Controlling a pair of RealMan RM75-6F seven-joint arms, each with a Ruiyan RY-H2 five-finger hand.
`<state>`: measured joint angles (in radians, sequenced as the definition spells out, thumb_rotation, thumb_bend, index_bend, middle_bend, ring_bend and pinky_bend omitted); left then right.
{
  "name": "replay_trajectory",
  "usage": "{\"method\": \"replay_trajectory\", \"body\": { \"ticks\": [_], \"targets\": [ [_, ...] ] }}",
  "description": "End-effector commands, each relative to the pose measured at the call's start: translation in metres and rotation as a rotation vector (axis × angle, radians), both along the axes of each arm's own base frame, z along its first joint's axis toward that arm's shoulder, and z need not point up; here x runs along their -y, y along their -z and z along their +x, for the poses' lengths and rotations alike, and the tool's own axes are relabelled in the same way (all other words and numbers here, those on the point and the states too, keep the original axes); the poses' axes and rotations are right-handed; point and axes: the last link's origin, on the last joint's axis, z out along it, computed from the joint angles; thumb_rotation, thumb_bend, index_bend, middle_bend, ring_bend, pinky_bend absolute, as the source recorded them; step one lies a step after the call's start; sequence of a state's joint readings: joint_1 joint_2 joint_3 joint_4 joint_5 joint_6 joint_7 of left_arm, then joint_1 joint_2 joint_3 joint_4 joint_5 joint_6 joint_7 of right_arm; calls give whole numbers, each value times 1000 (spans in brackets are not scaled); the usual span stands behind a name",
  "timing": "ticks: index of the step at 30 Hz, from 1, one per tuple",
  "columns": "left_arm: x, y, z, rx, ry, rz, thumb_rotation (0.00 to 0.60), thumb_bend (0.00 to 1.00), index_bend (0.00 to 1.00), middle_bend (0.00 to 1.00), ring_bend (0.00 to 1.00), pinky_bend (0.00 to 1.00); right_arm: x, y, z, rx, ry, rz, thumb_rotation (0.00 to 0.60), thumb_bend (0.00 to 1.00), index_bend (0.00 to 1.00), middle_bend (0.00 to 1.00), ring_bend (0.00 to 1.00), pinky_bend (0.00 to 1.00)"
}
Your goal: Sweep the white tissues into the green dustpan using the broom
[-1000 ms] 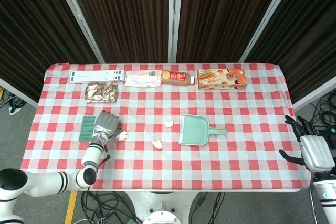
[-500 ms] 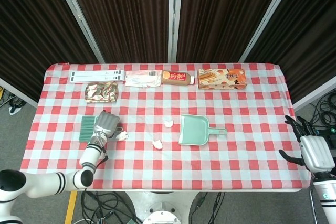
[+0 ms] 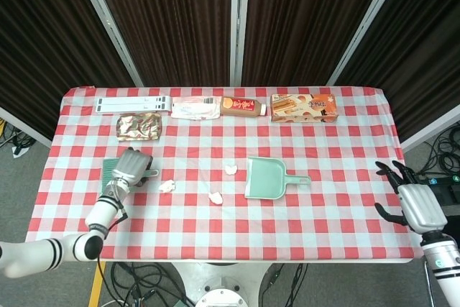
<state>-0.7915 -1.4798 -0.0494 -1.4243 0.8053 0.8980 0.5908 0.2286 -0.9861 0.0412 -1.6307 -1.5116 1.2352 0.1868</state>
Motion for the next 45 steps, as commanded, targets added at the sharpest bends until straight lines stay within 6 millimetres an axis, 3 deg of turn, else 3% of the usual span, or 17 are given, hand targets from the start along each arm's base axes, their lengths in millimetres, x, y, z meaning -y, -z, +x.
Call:
{"method": "replay_trajectory", "body": {
  "ticks": [1, 6, 9, 16, 22, 30, 45],
  "targets": [
    [8, -28, -10, 195, -43, 1, 600, 411, 539, 543, 396, 303, 14, 17, 4, -44, -11, 80, 600, 232, 126, 262, 39, 98],
    [17, -40, -14, 327, -8, 2, 600, 410, 539, 543, 396, 303, 40, 48, 14, -68, -25, 141, 600, 84, 188, 297, 75, 125],
    [21, -40, -12, 372, 15, -6, 600, 409, 539, 543, 396, 303, 55, 66, 23, -75, -45, 171, 600, 66, 190, 303, 78, 131],
    [21, -43, -7, 405, 97, -2, 600, 408, 539, 543, 396, 303, 90, 104, 42, -112, -70, 228, 600, 140, 190, 298, 78, 138],
    [19, -50, -4, 365, 152, -16, 600, 408, 539, 543, 396, 303, 105, 129, 52, -149, -65, 283, 600, 221, 236, 348, 108, 146],
    [17, -52, 1, 339, 186, -36, 600, 408, 539, 544, 396, 303, 115, 148, 58, -160, -53, 312, 600, 263, 275, 369, 122, 151],
    [16, -52, 5, 343, 198, -44, 600, 408, 539, 543, 396, 303, 118, 162, 64, -194, -83, 297, 600, 263, 409, 445, 162, 162]
  ]
}}
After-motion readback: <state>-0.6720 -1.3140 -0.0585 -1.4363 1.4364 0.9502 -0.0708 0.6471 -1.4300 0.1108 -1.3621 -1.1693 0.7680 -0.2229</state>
